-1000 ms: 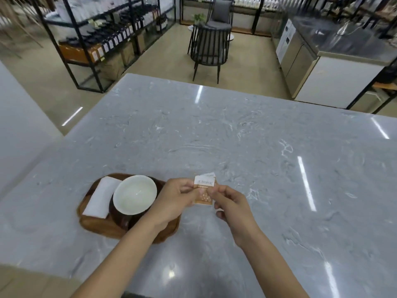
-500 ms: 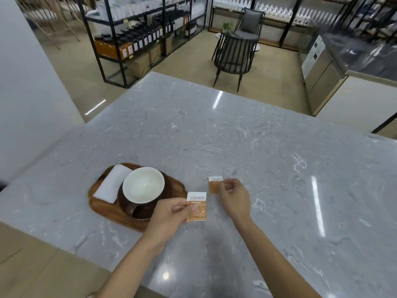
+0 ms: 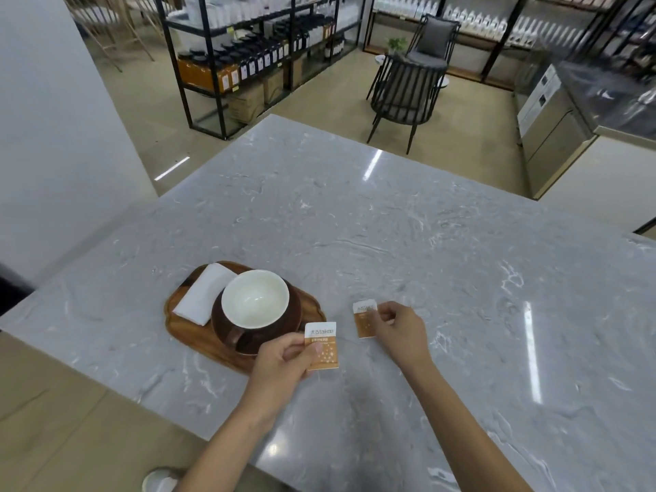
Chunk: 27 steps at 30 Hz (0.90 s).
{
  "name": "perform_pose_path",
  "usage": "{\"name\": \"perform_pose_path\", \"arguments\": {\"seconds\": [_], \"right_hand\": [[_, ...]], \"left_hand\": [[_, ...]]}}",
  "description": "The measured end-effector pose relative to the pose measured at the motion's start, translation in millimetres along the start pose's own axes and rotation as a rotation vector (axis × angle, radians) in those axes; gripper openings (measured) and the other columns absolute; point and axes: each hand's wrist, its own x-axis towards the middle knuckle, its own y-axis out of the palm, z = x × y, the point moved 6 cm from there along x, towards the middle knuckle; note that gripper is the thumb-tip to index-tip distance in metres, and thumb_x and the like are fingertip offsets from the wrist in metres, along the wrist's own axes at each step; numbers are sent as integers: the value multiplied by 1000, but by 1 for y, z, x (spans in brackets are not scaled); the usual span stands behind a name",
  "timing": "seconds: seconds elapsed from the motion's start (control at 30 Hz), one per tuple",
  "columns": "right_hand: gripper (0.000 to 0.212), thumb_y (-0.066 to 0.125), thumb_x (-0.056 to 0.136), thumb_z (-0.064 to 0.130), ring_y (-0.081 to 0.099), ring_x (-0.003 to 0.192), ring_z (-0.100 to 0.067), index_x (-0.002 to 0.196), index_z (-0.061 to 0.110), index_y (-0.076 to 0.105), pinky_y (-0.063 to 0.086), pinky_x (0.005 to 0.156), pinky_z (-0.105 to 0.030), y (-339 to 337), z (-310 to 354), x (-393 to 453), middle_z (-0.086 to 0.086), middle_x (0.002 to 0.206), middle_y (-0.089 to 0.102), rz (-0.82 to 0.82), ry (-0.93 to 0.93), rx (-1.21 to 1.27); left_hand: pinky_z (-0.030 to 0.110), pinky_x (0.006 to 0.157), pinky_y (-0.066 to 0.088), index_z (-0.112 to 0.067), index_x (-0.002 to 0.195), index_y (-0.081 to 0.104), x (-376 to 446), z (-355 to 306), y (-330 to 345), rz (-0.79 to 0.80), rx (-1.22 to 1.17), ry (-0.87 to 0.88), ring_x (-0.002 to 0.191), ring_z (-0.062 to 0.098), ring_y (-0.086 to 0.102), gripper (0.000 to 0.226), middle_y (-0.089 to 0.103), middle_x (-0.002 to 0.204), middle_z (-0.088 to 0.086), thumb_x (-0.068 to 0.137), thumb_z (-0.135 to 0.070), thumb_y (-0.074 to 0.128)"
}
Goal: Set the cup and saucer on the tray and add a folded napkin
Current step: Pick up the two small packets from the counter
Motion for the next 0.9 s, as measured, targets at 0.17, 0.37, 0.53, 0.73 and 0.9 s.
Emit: {"name": "perform_pose_path", "arguments": {"seconds": [0.17,0.37,0.53,0.73,0.9], "right_hand": [[14,71,94,33,68,68,-2,85,26,78,50,59,-16,-22,27,-45,6,78,77,58,-49,362],[7,75,92,17,66,60,-2,88,20,80,47,54,-12,-9,32,-88,2,75,78,167,3,517],[1,77,90,18,72,66,-9,90,17,78,54,57,-17,1,24,-96,-1,80,80,148,56,517],[13,76,91,17,76,77,-16,103,21,75,59,64,-22,13,14,-102,2,89,81,217,102,553],[12,70,95,24,74,77,-9,100,29,80,57,65,-18,22,7,-98,0,90,81,331,130,577]], "left_hand": [[13,64,53,-18,104,77,-4,0,0,-65,-17,58,77,3,73,13,80,92,-3,96,-17,67],[15,66,54,-22,107,78,-12,4,14,-21,-92,71,83,1,72,18,80,99,-3,99,-21,62],[22,77,55,-31,111,77,-19,14,17,38,-158,25,104,11,72,20,78,111,-5,95,-33,65],[30,93,58,-22,112,77,-25,25,12,115,-138,37,107,20,73,27,78,112,3,86,-14,78],[28,85,57,-18,109,76,-26,31,0,18,-181,-1,102,22,75,29,80,105,6,81,-17,82]]}}
